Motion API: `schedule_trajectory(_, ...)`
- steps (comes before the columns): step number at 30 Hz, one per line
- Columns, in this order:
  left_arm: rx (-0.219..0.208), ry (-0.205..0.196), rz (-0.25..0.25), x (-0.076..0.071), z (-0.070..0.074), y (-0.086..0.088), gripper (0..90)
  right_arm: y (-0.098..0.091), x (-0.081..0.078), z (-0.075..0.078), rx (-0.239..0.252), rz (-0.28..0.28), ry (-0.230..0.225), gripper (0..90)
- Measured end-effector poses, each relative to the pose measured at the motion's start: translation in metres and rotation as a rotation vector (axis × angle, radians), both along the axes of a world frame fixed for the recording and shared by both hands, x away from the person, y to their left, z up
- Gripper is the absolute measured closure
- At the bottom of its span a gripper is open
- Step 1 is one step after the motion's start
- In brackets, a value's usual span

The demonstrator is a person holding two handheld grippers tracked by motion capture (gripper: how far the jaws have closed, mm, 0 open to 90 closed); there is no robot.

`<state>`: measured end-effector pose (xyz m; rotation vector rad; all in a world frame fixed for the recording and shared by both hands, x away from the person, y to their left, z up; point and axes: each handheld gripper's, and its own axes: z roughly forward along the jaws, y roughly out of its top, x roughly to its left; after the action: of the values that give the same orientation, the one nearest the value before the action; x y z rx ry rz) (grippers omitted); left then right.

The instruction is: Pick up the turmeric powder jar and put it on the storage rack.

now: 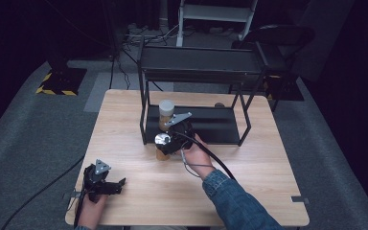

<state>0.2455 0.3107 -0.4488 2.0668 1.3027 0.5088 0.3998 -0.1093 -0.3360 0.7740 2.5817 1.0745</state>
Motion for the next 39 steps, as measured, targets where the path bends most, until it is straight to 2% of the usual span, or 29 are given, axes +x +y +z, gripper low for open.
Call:
schedule_trajectory(13, -0.001, 0.000, 0.001, 0.000, 0.000, 0.000, 0.2, 0.025, 0.019, -0.017, -0.060, 0.007, 0.044, 7.6)
schedule_trajectory(24, -0.001, 0.000, 0.001, 0.000, 0.000, 0.000, 0.2, 0.036, 0.030, -0.028, -0.093, 0.017, 0.087, 19.9)
schedule_trajectory(29, -0.001, 0.000, 0.000, 0.000, 0.000, 0.000, 0.2, 0.034, 0.034, -0.029, -0.079, 0.048, 0.107, 30.4)
schedule_trajectory(36, -0.001, 0.000, 0.000, 0.000, 0.000, 0.000, 0.2, 0.035, 0.034, -0.026, -0.092, 0.056, 0.104, 31.0)
schedule_trajectory(39, -0.001, 0.000, 0.000, 0.000, 0.000, 0.000, 0.2, 0.035, 0.037, -0.020, -0.091, 0.069, 0.128, 31.0)
